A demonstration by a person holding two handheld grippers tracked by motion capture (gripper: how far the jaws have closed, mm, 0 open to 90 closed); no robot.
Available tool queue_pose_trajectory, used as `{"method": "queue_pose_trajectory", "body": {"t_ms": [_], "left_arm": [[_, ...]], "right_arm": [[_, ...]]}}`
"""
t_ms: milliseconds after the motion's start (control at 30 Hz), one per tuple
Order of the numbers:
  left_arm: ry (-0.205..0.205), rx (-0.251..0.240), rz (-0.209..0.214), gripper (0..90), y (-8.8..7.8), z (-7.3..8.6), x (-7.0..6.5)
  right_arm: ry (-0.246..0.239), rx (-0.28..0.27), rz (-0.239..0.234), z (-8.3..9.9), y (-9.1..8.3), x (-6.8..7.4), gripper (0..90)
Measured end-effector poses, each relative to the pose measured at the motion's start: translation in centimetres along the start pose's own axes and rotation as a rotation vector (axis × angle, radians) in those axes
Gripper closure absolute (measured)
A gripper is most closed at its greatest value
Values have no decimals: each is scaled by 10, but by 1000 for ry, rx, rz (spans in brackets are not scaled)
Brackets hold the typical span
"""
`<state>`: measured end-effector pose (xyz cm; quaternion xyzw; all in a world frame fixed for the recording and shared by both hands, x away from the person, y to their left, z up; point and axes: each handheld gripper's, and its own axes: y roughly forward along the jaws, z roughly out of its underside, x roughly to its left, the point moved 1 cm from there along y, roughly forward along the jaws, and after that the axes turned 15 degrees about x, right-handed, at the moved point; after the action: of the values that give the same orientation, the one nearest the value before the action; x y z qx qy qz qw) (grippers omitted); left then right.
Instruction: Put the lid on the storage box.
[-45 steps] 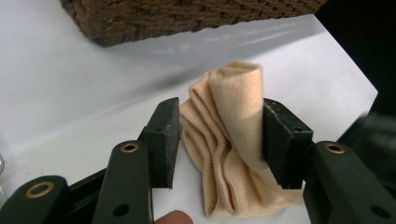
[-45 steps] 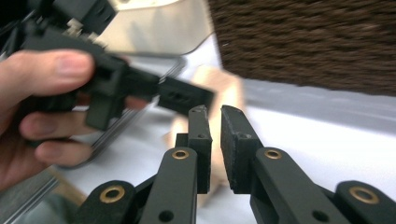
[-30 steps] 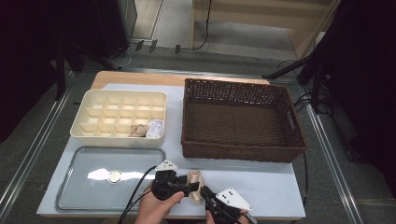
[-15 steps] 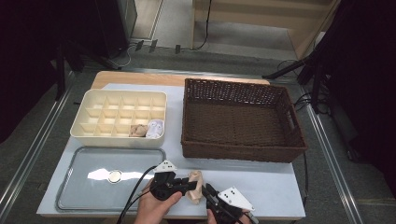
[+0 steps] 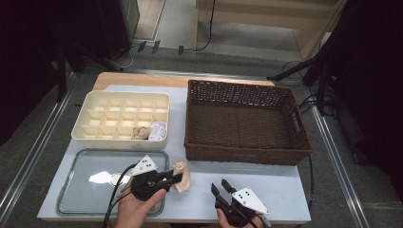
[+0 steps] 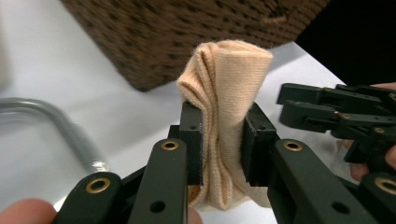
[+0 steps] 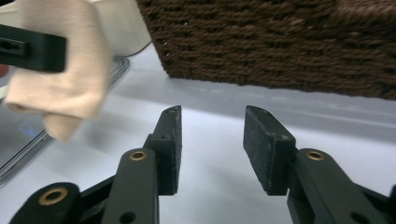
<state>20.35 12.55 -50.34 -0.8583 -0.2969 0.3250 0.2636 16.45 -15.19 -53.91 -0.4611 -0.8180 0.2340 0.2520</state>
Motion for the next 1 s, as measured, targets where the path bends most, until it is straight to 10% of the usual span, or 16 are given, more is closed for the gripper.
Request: {"method": "queue_pose_trajectory", "body": {"t_ms": [433, 1000], "left_arm": [[-14, -46, -116, 746, -31, 10, 28], [-49, -96, -167, 752, -69, 15, 49]], "right_arm": [[15, -32, 23, -7, -7, -10, 539], [-8, -25, 30, -8, -3, -6, 498]]}}
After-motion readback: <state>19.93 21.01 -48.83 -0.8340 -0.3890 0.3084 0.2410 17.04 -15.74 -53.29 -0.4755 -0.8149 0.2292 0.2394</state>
